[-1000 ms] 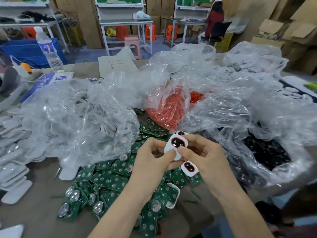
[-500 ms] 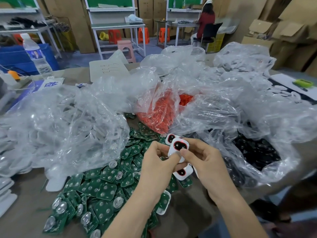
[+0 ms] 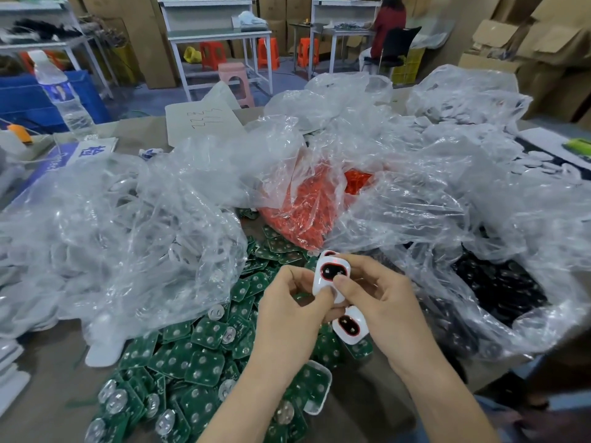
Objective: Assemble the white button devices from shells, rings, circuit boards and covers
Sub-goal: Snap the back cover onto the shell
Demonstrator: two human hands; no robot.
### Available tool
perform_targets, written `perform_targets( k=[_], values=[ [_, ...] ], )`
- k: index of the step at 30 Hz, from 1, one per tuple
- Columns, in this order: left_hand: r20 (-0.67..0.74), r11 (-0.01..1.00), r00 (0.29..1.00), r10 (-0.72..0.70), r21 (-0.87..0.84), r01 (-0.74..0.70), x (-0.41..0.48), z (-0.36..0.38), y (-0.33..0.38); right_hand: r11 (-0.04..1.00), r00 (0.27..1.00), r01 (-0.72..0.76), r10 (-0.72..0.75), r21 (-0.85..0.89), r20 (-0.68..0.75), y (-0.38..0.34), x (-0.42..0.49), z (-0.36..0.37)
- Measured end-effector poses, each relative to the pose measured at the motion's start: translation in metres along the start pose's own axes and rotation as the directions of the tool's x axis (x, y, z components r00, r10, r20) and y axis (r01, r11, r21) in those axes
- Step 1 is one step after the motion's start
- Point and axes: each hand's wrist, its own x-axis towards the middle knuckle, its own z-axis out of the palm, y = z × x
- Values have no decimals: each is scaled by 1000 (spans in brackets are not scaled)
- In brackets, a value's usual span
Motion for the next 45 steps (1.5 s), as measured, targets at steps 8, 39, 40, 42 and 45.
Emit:
perform_targets(
  k=[8,39,40,42,45],
  values=[
    [14,978,999,37,203,-39,-3,-43,3,965,985,-166,173,201,-14,14,15,16],
    [195,849,954,228,439,-293,23,-85,9,977,932,-212,198,14,304,-1,25,55],
    [193,850,954,227,439,-291,23,-86,8,978,932,-209,199,2,302,-2,26,55],
    [180,861,960,216,428,-274,23,-87,8,978,929,-209,204,-17,310,-4,27,54],
    [136,917,974,181,336,-217,23,-88,10,978,905,-210,190,11,382,-9,29,52]
  ],
)
